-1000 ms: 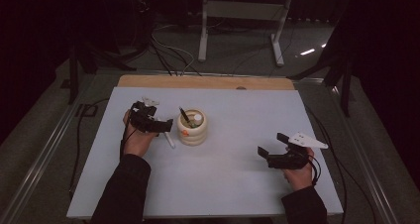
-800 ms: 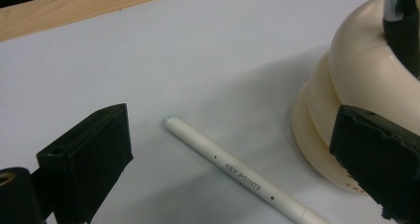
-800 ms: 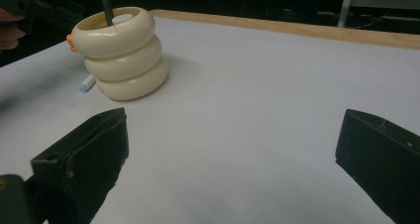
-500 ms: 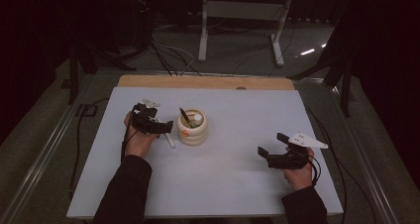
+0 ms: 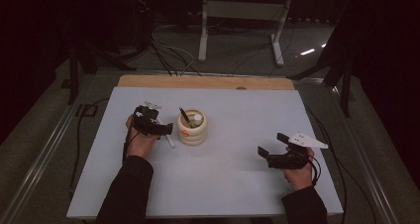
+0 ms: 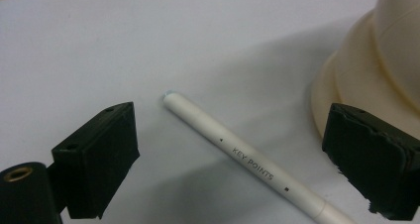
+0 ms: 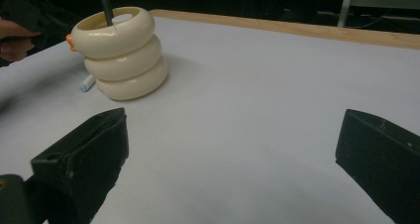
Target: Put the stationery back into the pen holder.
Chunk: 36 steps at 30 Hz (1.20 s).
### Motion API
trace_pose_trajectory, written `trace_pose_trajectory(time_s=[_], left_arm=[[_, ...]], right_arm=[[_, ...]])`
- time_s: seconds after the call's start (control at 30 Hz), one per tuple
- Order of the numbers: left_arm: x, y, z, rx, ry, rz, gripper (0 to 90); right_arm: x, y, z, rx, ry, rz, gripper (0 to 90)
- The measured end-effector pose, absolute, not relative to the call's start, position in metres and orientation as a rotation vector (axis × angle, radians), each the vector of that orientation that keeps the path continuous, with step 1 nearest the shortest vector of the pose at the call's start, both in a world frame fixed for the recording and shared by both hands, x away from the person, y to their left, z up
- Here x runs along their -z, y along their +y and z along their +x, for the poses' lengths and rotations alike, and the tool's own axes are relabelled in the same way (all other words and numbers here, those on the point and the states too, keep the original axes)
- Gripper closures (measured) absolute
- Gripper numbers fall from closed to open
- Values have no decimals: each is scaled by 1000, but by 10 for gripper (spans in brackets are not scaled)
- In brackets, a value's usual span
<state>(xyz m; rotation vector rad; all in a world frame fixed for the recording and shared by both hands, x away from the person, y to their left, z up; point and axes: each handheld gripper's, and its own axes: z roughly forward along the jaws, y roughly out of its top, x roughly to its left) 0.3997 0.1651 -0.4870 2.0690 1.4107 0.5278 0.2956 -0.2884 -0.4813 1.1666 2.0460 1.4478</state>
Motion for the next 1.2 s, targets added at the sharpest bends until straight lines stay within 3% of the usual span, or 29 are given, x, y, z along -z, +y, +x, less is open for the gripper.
trace_pose_trajectory(time_s=[0.2,0.53,1.2], left_arm=[[492,164,402,-520,1458,2087,156],[495,159,404,-504,1498,2085,197],[504,153,408,-474,1555,2115,226]], right_arm=[[481,-288,296,-1447,2047,1168,4],[482,-289,296,-1446,2047,1168,4],[482,-288,296,-1445,2051,1170,4]])
